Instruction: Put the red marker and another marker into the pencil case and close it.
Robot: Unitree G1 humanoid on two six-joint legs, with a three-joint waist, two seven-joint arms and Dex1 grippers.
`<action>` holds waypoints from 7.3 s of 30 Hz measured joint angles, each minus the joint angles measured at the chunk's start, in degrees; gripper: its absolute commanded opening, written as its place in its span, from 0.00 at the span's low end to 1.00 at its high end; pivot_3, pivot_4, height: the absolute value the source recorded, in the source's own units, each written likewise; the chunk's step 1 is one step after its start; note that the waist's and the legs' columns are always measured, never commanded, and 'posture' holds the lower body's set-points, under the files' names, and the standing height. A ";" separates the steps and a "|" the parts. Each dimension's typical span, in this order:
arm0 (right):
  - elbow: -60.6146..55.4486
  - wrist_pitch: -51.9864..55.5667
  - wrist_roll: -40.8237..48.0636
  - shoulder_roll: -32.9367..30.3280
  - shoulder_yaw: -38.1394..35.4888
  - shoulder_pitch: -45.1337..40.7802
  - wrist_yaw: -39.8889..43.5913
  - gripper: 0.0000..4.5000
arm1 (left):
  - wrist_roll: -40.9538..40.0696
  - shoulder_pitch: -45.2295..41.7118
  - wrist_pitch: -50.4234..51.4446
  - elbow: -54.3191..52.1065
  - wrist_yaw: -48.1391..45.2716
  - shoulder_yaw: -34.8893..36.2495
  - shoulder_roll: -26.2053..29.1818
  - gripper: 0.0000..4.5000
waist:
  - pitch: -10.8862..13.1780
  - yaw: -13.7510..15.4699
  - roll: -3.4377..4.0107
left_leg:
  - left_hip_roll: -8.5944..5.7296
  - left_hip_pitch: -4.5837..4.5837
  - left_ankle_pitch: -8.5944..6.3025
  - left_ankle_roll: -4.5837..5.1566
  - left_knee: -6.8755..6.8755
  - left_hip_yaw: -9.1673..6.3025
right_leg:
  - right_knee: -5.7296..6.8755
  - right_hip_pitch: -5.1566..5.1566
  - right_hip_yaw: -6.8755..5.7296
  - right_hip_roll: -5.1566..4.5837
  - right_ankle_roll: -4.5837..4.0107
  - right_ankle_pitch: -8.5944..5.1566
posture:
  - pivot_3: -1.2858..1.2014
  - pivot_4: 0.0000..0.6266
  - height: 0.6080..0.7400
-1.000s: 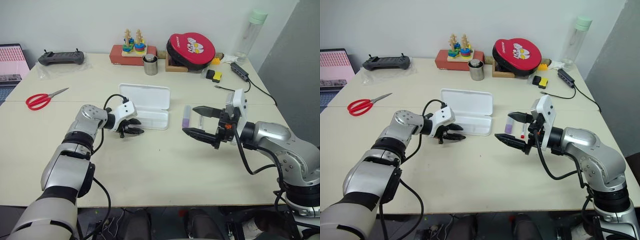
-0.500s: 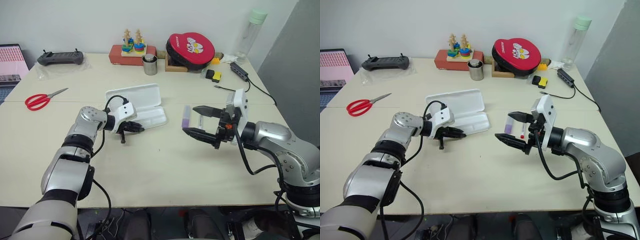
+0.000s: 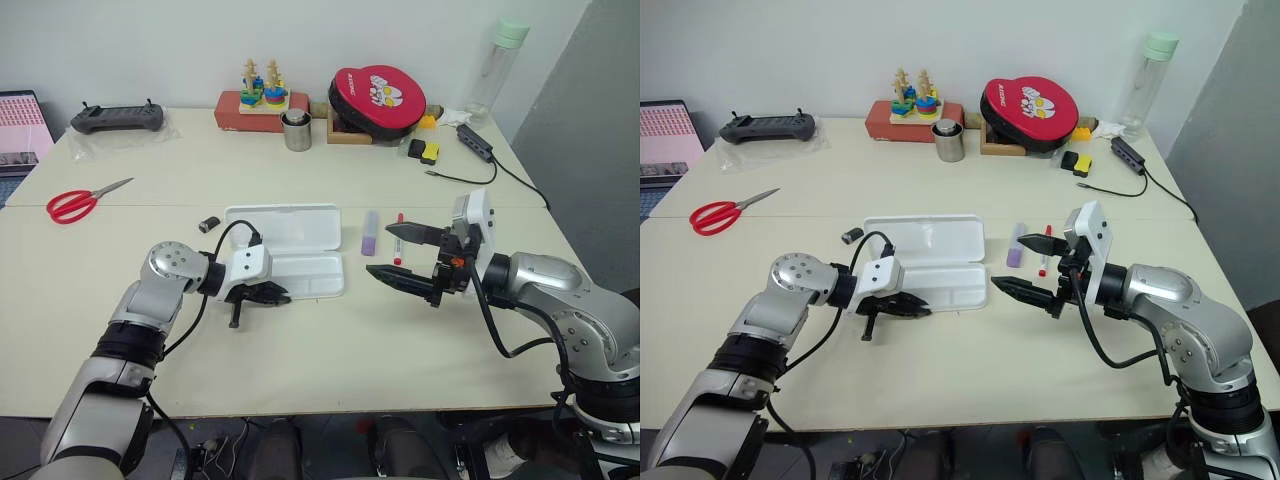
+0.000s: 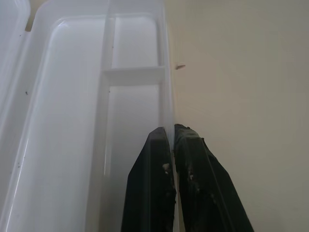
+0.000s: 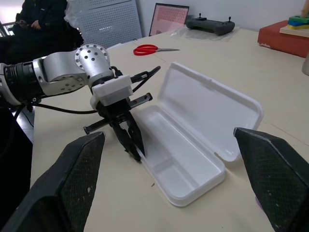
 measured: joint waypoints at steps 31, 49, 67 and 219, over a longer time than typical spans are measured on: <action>21.11 0.59 -24.79 15.53 4.71 -3.82 -28.58 1.00 | -22.99 2.63 31.07 -26.98 9.46 11.30 -1.43 0.99 | 0.01 -0.06 0.01 | 0.01 -0.03 0.00 0.00 0.00 0.00 | 0.01 -0.05 0.02 0.02 0.02 -0.01 | 0.52 0.24 1.00; 32.96 -3.10 -36.22 22.98 7.26 -6.18 -37.84 0.45 | -22.45 0.44 34.38 -34.07 35.76 8.62 -14.69 1.00 | -0.01 0.12 0.00 | -0.05 0.02 0.00 -0.01 0.17 0.02 | -0.01 0.08 0.09 0.01 0.17 0.10 | 0.52 0.24 1.00; 31.72 -11.90 -36.00 23.21 0.22 -6.60 -36.45 0.07 | -24.61 0.43 34.46 -35.00 34.43 8.39 -10.79 1.00 | 0.04 -0.22 0.07 | -0.04 -0.08 0.00 0.00 0.10 0.07 | -0.06 -0.06 0.14 0.01 0.16 0.09 | 0.52 0.24 1.00; 56.38 -26.06 -41.20 28.78 33.89 -29.08 15.04 0.55 | -39.63 41.11 33.79 -46.69 39.27 43.93 -0.32 1.00 | 0.08 -1.10 -0.03 | 0.04 0.15 -0.02 -0.07 -0.59 -0.04 | -0.07 -0.15 -0.16 -0.05 -0.69 -0.12 | 0.52 0.24 1.00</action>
